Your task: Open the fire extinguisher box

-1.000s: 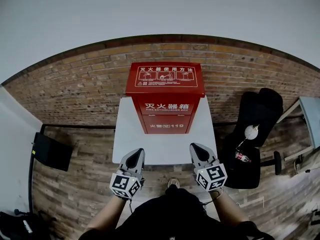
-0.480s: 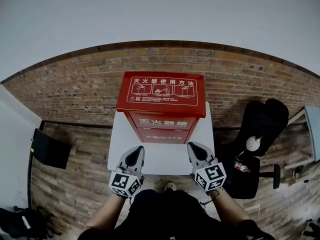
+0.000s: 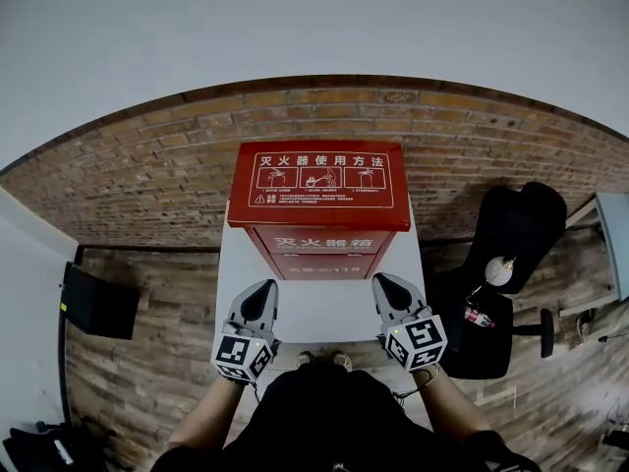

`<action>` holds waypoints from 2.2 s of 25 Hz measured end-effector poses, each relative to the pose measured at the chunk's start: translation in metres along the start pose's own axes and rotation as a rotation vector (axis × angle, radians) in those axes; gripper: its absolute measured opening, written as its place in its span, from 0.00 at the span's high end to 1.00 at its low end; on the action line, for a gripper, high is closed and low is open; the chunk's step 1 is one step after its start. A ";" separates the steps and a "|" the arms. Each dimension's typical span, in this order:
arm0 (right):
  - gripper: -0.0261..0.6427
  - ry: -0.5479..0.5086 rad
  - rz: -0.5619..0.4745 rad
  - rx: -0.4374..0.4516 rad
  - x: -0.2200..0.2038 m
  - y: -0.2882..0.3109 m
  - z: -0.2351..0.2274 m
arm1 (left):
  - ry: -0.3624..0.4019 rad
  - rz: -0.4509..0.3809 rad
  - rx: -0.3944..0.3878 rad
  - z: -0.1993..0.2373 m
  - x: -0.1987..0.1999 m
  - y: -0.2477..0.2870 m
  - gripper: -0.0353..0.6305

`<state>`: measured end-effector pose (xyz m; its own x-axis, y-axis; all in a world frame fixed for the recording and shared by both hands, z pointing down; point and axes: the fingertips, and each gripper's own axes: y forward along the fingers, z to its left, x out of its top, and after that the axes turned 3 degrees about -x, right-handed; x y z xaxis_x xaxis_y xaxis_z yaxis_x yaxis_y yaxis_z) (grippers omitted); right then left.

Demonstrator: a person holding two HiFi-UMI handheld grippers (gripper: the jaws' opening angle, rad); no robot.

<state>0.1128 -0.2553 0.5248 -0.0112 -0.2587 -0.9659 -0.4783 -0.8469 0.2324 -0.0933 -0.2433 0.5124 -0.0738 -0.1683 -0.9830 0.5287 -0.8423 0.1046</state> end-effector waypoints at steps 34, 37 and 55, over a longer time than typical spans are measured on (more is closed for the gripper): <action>0.64 -0.102 -0.060 0.023 0.078 0.035 -0.071 | 0.118 -0.066 -0.120 0.098 0.074 0.055 0.50; 0.64 -0.108 -0.076 0.034 0.088 0.028 -0.069 | 0.142 -0.071 -0.118 0.093 0.085 0.052 0.50; 0.64 -0.298 -0.216 -0.034 0.230 0.068 -0.096 | 0.351 -0.173 -0.110 0.113 0.213 0.106 0.51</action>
<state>0.1623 -0.4175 0.3293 -0.1706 0.0696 -0.9829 -0.4682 -0.8834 0.0187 -0.1487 -0.4266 0.3312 0.1134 0.1720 -0.9785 0.6225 -0.7799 -0.0650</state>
